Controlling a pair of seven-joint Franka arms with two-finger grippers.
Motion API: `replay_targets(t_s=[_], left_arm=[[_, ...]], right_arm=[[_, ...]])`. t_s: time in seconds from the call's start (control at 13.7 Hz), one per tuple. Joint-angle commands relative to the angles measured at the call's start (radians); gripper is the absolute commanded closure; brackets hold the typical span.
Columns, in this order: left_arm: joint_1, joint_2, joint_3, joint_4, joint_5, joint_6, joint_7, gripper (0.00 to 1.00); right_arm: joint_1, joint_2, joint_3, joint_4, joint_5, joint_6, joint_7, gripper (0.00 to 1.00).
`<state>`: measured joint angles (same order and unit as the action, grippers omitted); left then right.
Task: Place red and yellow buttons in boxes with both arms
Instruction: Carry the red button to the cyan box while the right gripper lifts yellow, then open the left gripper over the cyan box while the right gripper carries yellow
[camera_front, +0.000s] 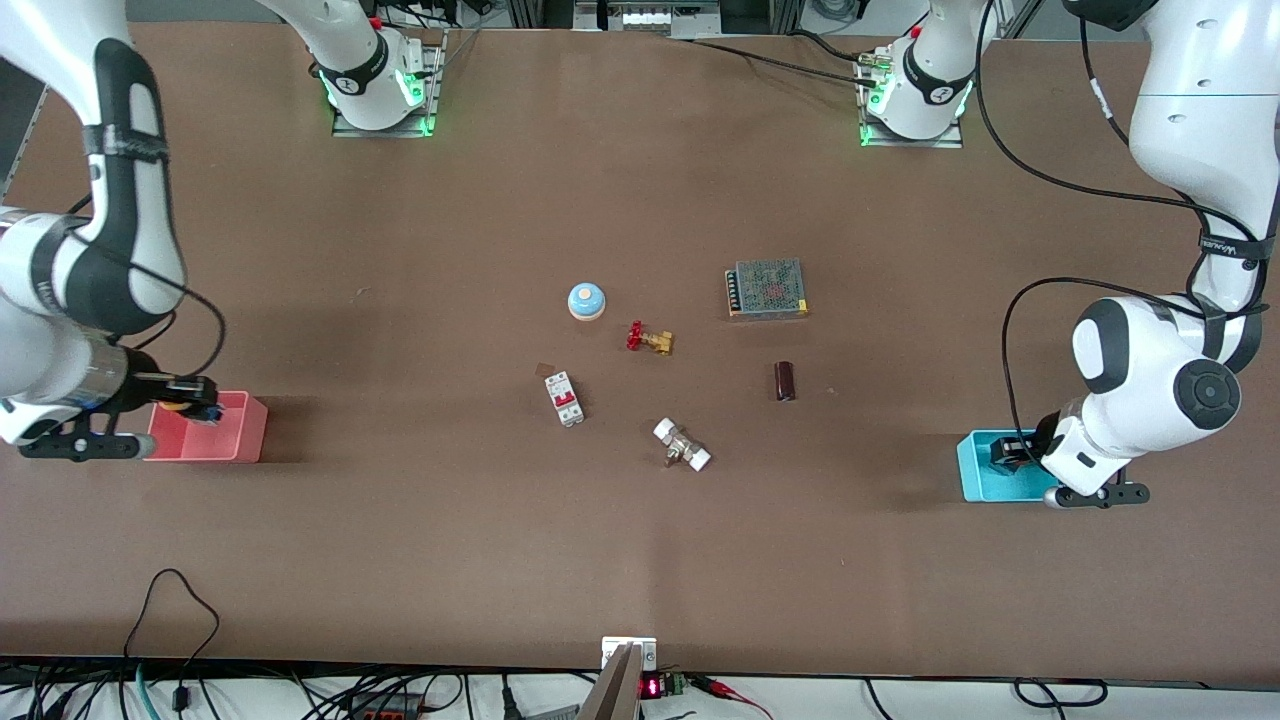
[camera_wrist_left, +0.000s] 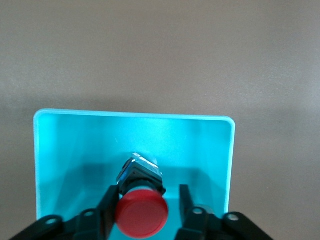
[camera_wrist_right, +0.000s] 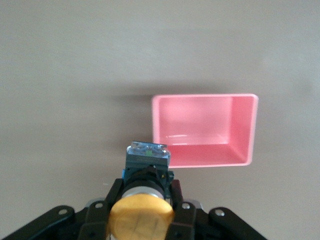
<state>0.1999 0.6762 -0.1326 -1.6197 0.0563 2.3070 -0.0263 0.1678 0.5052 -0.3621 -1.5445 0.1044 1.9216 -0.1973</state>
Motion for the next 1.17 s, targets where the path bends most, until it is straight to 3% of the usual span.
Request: replay_targets(t_s=[0.0,0.07,0.36,0.58,1.09], left_arm=[[-0.004,-0.006,-0.001,0.018,0.019,0.0,0.005,0.06],[-0.004,-0.01,-0.001,0.023,0.02,0.0,0.006,0.0],[-0.013,-0.085,-0.005,0.041,0.02,-0.017,-0.003,0.0],[-0.031,-0.182,-0.01,0.041,0.02,-0.119,-0.021,0.0],[-0.05,-0.403,-0.022,0.041,0.022,-0.351,-0.038,0.0]], right_arm=[[-0.053,0.071,0.014,0.043,-0.003,-0.006,-0.042,0.75],[-0.066,0.091,0.014,0.05,-0.002,-0.006,-0.043,0.75],[-0.085,0.148,0.015,0.052,-0.003,0.026,-0.045,0.75],[-0.094,0.174,0.015,0.053,-0.003,0.1,-0.082,0.75],[-0.116,0.21,0.015,0.052,0.009,0.106,-0.109,0.75]])
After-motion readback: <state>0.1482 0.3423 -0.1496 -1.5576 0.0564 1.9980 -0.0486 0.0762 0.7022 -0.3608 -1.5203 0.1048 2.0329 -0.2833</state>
